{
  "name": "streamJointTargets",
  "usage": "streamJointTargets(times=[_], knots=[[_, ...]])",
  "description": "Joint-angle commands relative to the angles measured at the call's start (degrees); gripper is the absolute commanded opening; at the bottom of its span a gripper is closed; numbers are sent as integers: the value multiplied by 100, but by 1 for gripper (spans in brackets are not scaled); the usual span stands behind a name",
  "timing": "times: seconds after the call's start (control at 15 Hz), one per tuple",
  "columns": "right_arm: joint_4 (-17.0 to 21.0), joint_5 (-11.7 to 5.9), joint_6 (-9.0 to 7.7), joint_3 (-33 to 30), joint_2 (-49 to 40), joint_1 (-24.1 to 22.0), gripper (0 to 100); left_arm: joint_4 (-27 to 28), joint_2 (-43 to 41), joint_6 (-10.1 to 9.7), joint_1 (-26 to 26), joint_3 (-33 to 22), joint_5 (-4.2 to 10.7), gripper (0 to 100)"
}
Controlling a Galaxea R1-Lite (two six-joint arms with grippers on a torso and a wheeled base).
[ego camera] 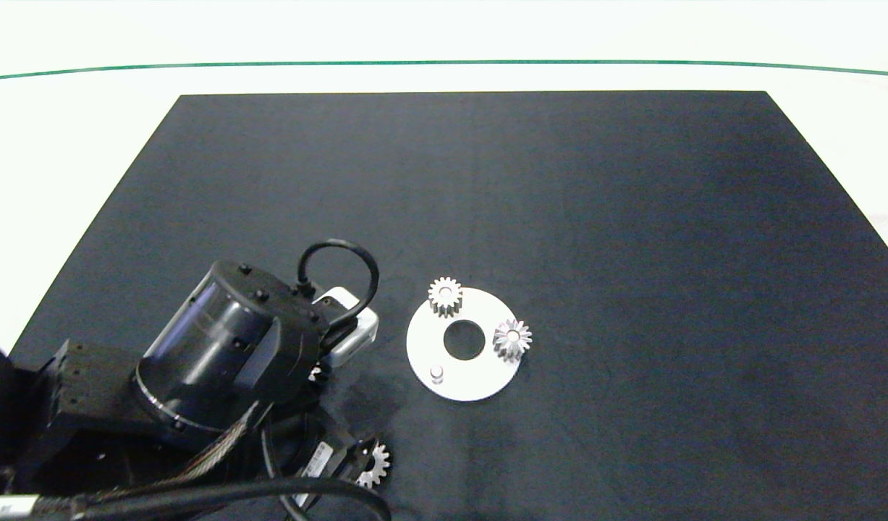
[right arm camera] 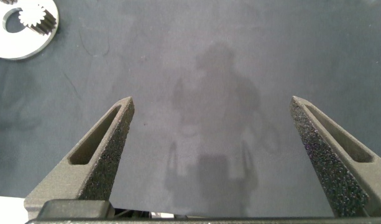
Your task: Remove an incorrectly installed larger gear and replace it with the correct smaller gear
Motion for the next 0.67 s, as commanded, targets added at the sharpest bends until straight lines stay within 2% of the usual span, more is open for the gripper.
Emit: streamJointTargets(times=[0.07, 0.2, 0.47, 0.53, 0.6, 0.67], knots=[[9, 2, -5, 48, -12, -4, 100, -53, -598, -314, -59, 687, 1, 100], [9, 2, -5, 66, -12, -4, 100, -334, -756, -358, -59, 985, 1, 100], [9, 2, -5, 127, -56, -4, 100, -1011, -738, -701, -68, 1478, 9, 100], [9, 2, -5, 136, -65, -12, 100, -1055, -738, -885, -156, 1539, 1, 100], [9, 2, -5, 154, -74, -12, 100, -1063, -730, -1166, -341, 1548, 9, 100], [9, 2, -5, 162, -74, -12, 100, -1063, -721, -1281, -428, 1548, 9, 100]])
